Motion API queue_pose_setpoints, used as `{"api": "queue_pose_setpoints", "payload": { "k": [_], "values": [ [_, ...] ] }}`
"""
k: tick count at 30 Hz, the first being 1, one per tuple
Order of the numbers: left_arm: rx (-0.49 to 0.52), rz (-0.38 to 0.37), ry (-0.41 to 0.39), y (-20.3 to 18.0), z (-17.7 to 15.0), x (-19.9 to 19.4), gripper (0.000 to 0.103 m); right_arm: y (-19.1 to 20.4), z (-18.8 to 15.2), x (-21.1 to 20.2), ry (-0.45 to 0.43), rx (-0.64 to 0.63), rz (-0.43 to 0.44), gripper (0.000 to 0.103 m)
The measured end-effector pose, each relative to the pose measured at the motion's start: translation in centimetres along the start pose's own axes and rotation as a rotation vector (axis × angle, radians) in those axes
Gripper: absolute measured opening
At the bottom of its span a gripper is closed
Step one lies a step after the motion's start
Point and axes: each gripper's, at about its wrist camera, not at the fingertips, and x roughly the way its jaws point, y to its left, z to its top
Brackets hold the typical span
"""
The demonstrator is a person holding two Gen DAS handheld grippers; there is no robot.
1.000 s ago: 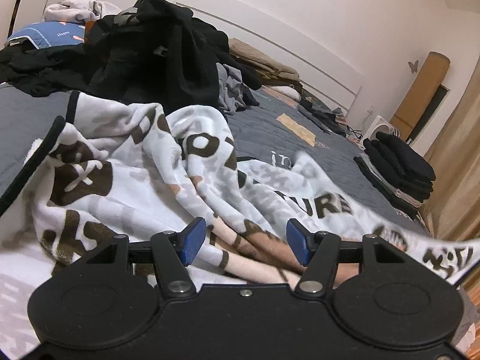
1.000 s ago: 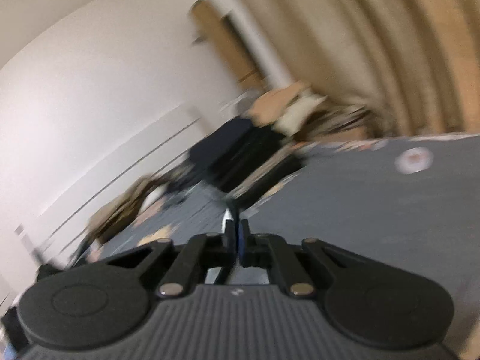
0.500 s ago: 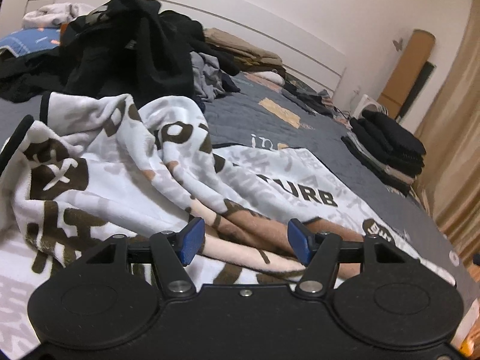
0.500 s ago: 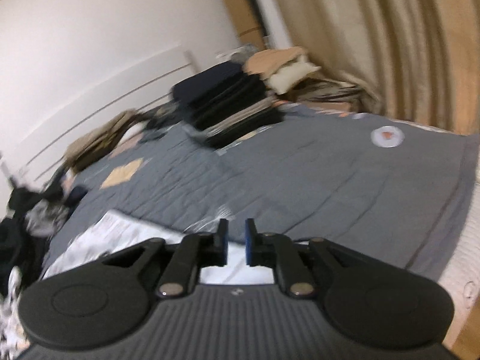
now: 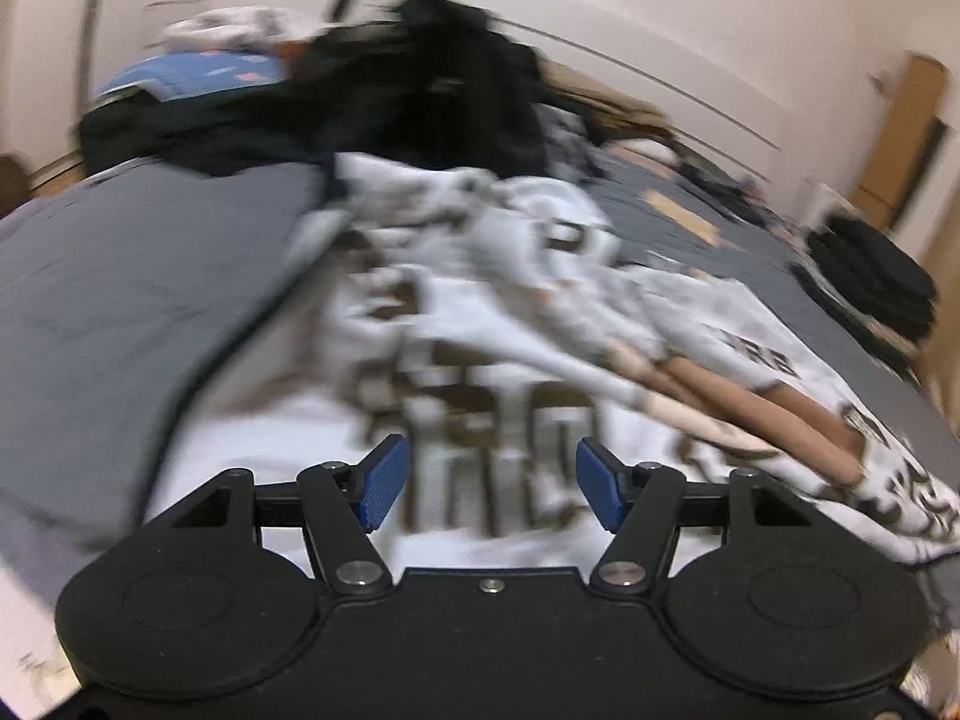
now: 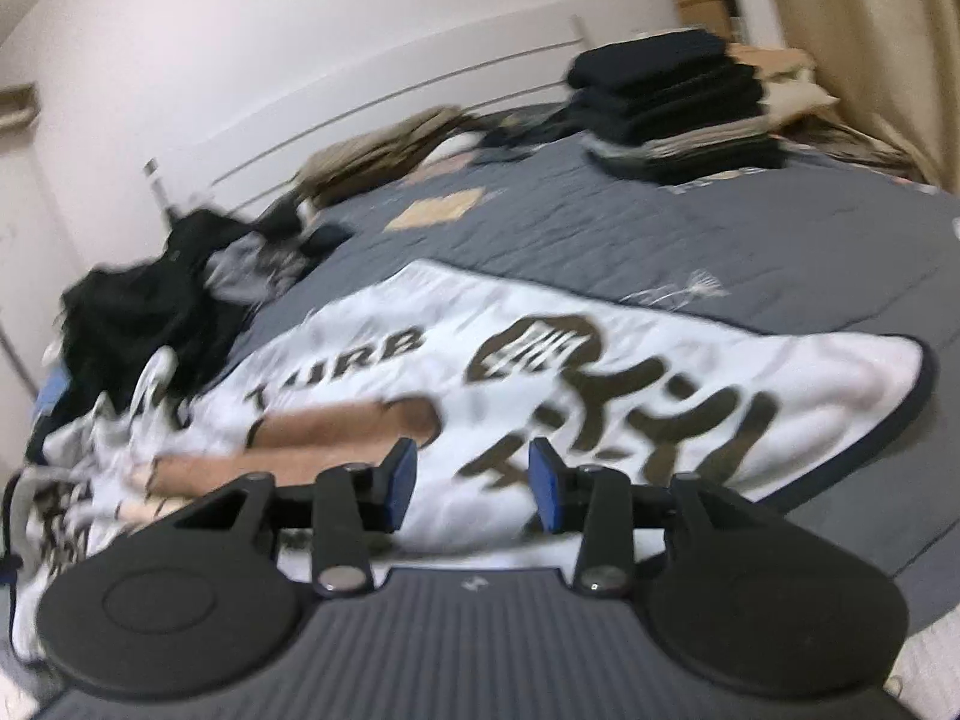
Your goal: Fold clothes
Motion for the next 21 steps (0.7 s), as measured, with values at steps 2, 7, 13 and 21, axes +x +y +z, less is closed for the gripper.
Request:
{"api": "queue_pose_setpoints", "payload": {
  "k": [2,7,13,21],
  "values": [
    [-0.055,0.058,-0.009,2.5,0.1,-1.2,0.061,0.9,-0.5,-0.4,0.009,-0.008,0.040,0.040],
    [-0.160,0.219,0.022,7.7,-0.1,-3.1,0.059,3.0,-0.6,-0.3,0.007,-0.007,0.086,0.042],
    [-0.235,0.188,0.074,10.6,-1.1,-2.3,0.056,5.7,-0.6,0.6,0.014,-0.001,0.115,0.044],
    [-0.359,0.097,0.104,13.1,-2.9,-1.6,0.035,9.6,-1.1,1.8,0.039,-0.033,0.174,0.046]
  ]
}}
